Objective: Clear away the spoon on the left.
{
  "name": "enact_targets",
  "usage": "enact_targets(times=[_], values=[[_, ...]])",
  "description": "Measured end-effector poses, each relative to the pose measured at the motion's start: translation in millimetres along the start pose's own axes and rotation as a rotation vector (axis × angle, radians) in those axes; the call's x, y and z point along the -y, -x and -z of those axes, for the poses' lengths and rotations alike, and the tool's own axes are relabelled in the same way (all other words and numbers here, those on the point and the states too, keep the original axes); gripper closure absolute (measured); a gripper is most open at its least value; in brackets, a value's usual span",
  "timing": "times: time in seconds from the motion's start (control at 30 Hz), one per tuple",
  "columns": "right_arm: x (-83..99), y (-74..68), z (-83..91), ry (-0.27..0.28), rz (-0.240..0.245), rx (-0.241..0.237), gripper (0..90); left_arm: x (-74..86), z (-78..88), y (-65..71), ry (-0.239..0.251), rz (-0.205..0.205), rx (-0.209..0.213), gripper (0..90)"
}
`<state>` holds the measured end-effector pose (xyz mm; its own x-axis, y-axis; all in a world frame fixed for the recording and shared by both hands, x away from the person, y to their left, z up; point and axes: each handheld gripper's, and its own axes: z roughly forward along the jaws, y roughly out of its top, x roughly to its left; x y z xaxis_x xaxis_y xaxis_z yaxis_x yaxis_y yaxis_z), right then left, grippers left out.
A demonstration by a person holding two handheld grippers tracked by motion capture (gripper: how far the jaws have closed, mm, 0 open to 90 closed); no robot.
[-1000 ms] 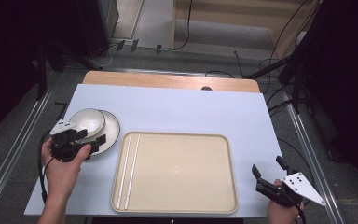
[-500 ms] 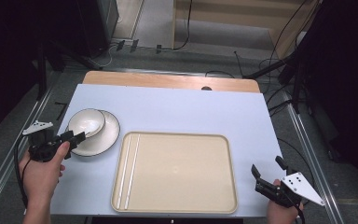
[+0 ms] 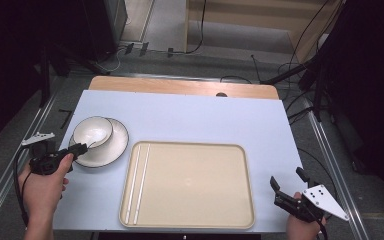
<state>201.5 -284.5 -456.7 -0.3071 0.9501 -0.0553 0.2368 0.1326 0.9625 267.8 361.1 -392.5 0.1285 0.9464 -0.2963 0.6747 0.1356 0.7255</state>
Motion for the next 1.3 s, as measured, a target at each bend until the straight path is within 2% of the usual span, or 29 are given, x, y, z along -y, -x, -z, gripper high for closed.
enact_targets(times=[0.07, 0.27, 0.63, 1.0, 1.3], values=[[0.0, -0.4, 0.2, -0.001, 0.001, 0.000, 13.3, 0.1, -0.3, 0.5, -0.009, -0.004, -0.002, 78.9], [0.1, 0.0, 0.1, -0.002, 0.004, 0.001, 13.3, 1.0, -1.9, 4.5, -0.008, -0.023, -0.008, 85.1], [0.0, -0.7, -0.2, -0.003, 0.002, 0.001, 13.3, 4.1, -5.6, 10.8, -0.005, -0.089, -0.035, 86.4], [-0.2, -0.5, 0.3, -0.001, 0.006, 0.001, 13.3, 5.0, 2.8, 8.5, 0.056, -0.100, -0.021, 87.0], [-0.3, -0.7, 0.3, 0.000, 0.006, 0.003, 13.4, 0.7, 15.3, 14.5, 0.109, -0.114, -0.002, 87.1]])
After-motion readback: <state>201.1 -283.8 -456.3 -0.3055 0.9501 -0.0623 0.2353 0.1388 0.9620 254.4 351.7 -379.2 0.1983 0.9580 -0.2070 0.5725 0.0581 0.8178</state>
